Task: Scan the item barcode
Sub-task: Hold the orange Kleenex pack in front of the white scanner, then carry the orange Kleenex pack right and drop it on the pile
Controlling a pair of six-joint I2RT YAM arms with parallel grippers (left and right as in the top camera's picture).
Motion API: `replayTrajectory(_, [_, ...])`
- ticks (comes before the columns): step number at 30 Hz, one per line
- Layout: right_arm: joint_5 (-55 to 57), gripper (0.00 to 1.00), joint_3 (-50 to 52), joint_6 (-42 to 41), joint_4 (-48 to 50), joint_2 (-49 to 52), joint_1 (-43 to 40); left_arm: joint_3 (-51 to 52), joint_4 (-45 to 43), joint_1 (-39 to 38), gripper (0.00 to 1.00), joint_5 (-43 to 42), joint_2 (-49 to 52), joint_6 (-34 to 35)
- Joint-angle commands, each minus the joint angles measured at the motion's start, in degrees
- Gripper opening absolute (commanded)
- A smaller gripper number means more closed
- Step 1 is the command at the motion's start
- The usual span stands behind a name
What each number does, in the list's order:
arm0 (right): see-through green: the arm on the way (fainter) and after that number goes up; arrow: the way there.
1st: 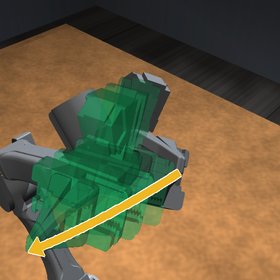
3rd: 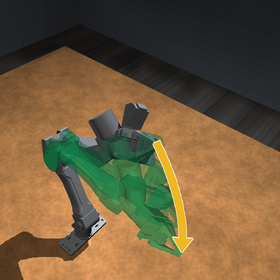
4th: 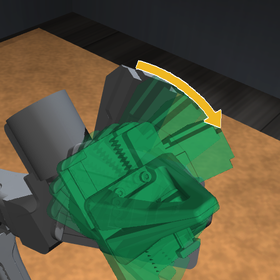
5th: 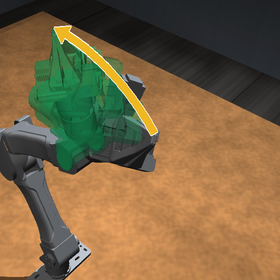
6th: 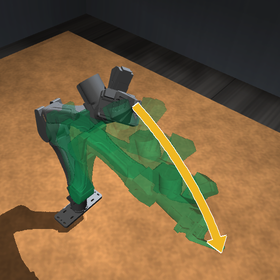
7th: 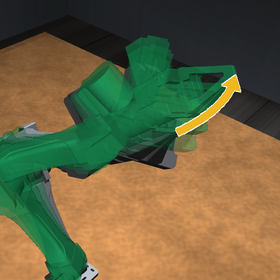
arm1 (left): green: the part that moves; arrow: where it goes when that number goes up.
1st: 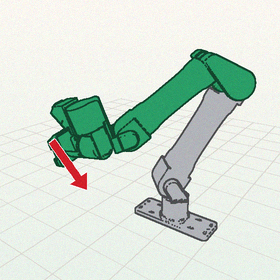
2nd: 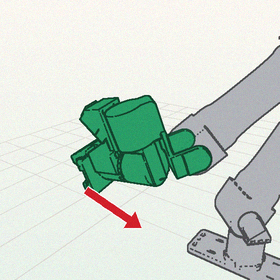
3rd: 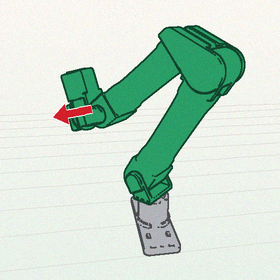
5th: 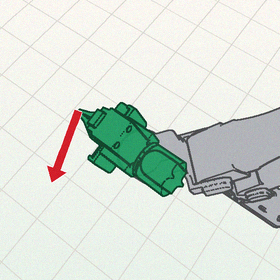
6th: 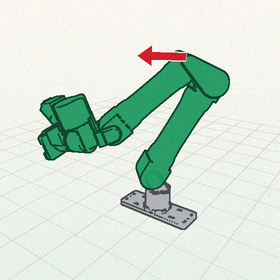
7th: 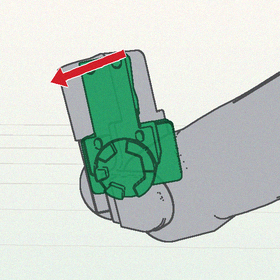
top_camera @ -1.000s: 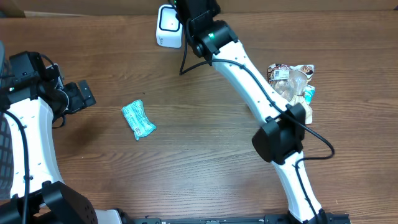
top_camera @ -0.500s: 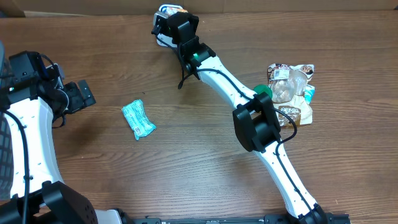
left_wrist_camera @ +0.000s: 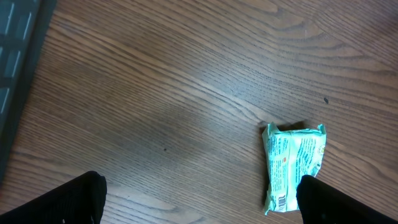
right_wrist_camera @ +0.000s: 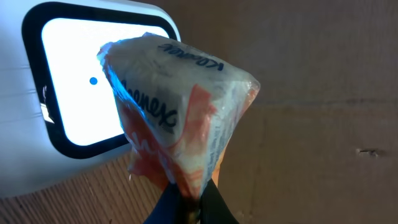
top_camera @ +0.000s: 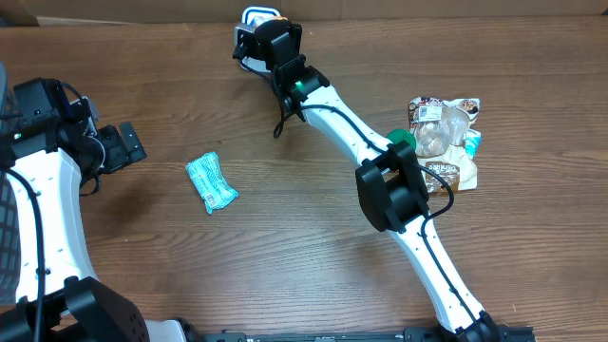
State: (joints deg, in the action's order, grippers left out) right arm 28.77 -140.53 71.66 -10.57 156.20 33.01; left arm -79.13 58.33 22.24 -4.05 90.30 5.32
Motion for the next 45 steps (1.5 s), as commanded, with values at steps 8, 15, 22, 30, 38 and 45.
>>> replayTrajectory(8, [0.2, 0.04, -0.8, -20.5, -8.0, -13.8, 0.3, -0.8, 0.0, 0.2, 0.99, 0.2, 0.1, -1.5])
replayTrajectory(15, [-16.2, 0.04, -0.8, -53.8, -41.6, -33.2, -0.8, -0.8, 0.0, 0.2, 1.0, 0.1, 0.1, -1.5])
replayTrajectory(22, [-19.0, 0.04, -0.8, -89.7, -79.8, -41.0, -10.4, -0.8, 0.0, 0.2, 1.0, 0.2, 0.1, -1.5])
replayTrajectory(30, [-21.4, 0.04, 11.9, -95.7, -85.9, -40.2, -21.0, -0.9, 0.0, 0.2, 1.0, 0.2, 0.1, -1.5])
replayTrajectory(38, [-20.7, 0.04, 30.4, -95.7, -81.0, -40.2, -25.9, -0.8, 0.0, 0.2, 1.0, 0.2, 0.1, -1.5])
replayTrajectory(45, [-20.3, 0.31, 32.6, -95.4, -80.2, -40.2, -27.8, -0.8, 0.0, 0.2, 1.0, 0.1, 0.1, -1.5])
